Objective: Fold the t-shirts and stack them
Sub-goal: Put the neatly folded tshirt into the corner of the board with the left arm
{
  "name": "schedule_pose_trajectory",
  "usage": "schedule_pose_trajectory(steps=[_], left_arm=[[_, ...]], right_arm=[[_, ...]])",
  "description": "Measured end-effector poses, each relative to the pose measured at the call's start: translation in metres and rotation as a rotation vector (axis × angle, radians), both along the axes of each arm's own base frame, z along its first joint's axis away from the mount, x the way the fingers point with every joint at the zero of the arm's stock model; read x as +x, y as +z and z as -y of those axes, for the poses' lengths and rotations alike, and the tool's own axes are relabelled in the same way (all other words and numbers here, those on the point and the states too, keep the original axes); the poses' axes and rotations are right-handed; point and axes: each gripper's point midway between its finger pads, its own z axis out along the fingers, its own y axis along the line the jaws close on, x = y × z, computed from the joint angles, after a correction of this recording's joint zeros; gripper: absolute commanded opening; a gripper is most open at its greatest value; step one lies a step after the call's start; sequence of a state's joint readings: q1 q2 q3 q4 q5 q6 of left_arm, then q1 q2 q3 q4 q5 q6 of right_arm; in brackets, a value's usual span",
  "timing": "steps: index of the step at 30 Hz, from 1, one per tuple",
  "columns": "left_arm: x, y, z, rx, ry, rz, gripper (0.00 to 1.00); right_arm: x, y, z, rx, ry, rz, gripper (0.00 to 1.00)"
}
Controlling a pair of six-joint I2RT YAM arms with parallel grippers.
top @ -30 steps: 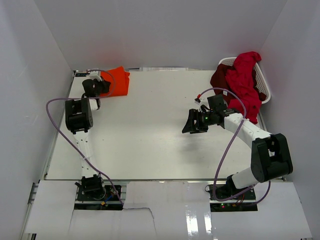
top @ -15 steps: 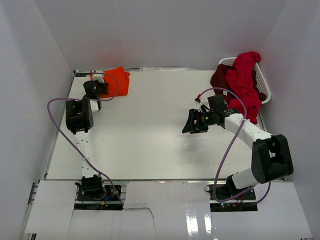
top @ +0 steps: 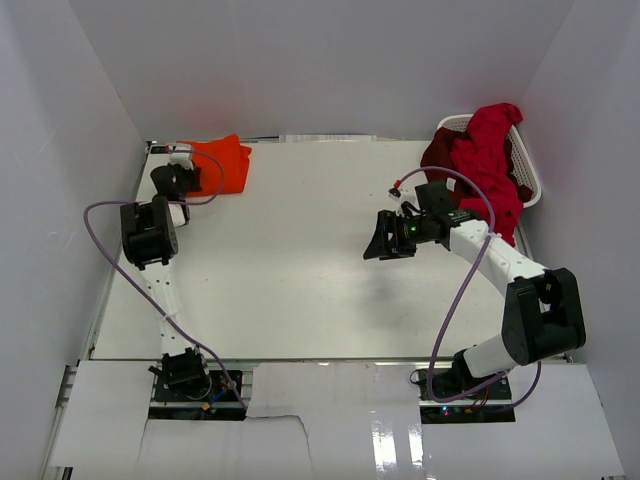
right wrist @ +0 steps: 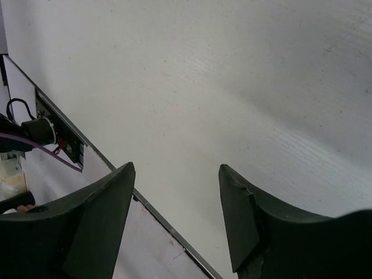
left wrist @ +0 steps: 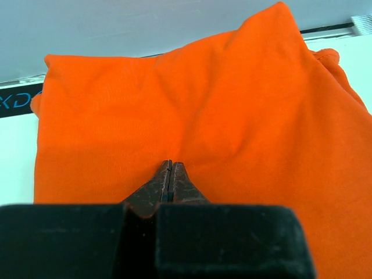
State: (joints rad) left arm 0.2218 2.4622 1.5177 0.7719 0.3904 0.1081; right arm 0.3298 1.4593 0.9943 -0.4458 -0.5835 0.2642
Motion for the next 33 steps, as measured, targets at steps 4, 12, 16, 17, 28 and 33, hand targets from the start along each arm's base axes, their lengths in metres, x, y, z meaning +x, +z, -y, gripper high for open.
schedule_pose_trajectory(steps=[4,12,16,17,28,33], left_arm=[[0.001,0.0,-0.013,-0.001,-0.008,0.018,0.0],[0.017,-0.001,-0.031,0.051,0.0,0.06,0.0],[0.025,0.002,-0.038,0.067,0.005,0.073,0.0],[0.026,0.002,-0.042,0.065,0.007,0.072,0.0],[0.017,0.001,-0.079,0.004,0.052,0.062,0.0],[0.018,0.008,-0.065,0.001,0.045,0.063,0.0]], right_arm=[[-0.001,-0.002,0.0,-0.005,-0.001,-0.015,0.66],[0.012,0.006,-0.004,-0.007,-0.002,-0.018,0.66],[0.018,0.006,-0.006,-0.012,-0.002,-0.028,0.66],[0.019,0.005,-0.006,-0.014,-0.003,-0.031,0.66],[0.016,0.003,-0.011,-0.008,-0.002,-0.055,0.66],[0.014,0.003,-0.014,-0.008,0.007,-0.053,0.66]])
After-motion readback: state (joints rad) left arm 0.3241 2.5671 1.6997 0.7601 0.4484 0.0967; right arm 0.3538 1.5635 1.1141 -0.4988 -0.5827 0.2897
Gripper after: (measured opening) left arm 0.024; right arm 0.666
